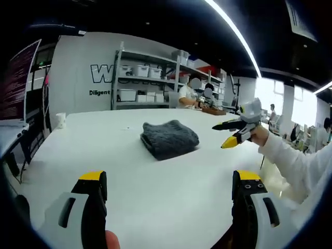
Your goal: Open the folded towel by lifting each exposed corner and separating the folded layers until the towel lies flat within the target outline without major curled edges
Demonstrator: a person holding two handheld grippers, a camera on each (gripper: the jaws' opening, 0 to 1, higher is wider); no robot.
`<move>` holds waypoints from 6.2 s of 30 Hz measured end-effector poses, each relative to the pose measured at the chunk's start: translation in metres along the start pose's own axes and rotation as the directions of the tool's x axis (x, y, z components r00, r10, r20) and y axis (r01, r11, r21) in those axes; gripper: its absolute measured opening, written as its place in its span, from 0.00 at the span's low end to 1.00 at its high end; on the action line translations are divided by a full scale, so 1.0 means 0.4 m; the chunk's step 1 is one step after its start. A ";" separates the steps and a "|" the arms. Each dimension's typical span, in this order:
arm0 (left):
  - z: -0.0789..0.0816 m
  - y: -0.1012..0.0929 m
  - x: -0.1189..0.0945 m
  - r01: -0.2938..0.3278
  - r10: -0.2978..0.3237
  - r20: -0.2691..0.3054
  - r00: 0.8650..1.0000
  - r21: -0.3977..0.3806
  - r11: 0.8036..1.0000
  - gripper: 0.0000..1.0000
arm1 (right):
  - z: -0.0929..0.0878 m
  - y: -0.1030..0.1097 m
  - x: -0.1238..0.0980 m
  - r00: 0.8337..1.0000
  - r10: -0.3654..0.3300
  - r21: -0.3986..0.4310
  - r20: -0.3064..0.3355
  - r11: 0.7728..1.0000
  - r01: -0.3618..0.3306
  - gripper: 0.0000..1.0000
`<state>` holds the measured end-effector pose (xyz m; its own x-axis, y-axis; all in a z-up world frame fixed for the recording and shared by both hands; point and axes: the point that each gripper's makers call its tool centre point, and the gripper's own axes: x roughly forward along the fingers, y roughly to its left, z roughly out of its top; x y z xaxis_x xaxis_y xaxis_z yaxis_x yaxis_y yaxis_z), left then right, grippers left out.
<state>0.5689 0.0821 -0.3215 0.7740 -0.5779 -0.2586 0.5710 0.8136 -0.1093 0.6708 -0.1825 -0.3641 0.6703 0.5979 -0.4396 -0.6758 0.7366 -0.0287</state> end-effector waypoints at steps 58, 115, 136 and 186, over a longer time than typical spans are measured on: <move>-0.021 0.124 -0.086 -0.071 0.075 0.050 0.996 -0.079 0.994 1.00 | -0.036 0.004 0.132 0.999 0.036 -0.012 -0.002 0.999 -0.036 0.16; -0.057 0.158 -0.084 -0.089 0.093 0.030 0.995 -0.117 0.989 1.00 | 0.134 0.476 0.341 0.960 0.257 -0.106 0.110 0.964 -0.245 0.00; -0.051 0.144 -0.081 -0.094 0.097 0.026 0.995 -0.105 0.990 1.00 | 0.120 0.497 0.189 0.983 0.167 -0.212 0.074 0.966 -0.148 0.41; -0.003 -0.011 0.046 -0.086 0.088 -0.033 0.996 0.061 0.994 1.00 | -0.016 0.193 -0.198 0.975 -0.196 0.096 0.107 0.978 0.186 0.99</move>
<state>0.5804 0.0680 -0.3268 0.8116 -0.5019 -0.2990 0.5182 0.8548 -0.0283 0.5638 -0.1751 -0.3373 0.8187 0.4721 -0.3269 -0.5065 0.8619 -0.0236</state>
